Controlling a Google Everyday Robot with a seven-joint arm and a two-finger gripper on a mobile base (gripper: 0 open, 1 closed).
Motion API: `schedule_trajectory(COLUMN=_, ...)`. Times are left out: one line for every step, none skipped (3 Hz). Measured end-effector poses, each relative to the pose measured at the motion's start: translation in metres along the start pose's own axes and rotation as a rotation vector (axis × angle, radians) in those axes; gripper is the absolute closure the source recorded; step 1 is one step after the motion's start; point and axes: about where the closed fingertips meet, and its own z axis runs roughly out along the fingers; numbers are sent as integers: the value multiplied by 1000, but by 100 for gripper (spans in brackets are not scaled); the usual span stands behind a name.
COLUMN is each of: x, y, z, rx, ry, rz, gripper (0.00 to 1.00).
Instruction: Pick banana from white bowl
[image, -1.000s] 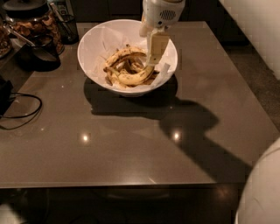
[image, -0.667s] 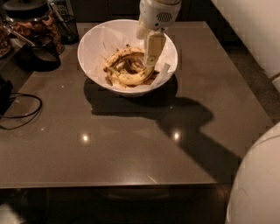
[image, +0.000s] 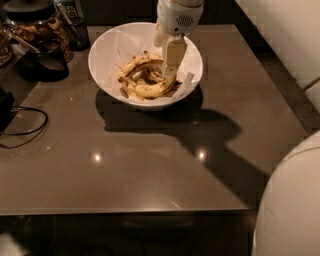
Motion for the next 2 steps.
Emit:
schedule_trajectory(x=-1, y=-1, z=2, rx=-5, ry=-4, rz=-2, gripper=35)
schedule_trajectory(x=-2, y=-2, z=4, rx=-7, ry=-6, rz=-2, gripper=35)
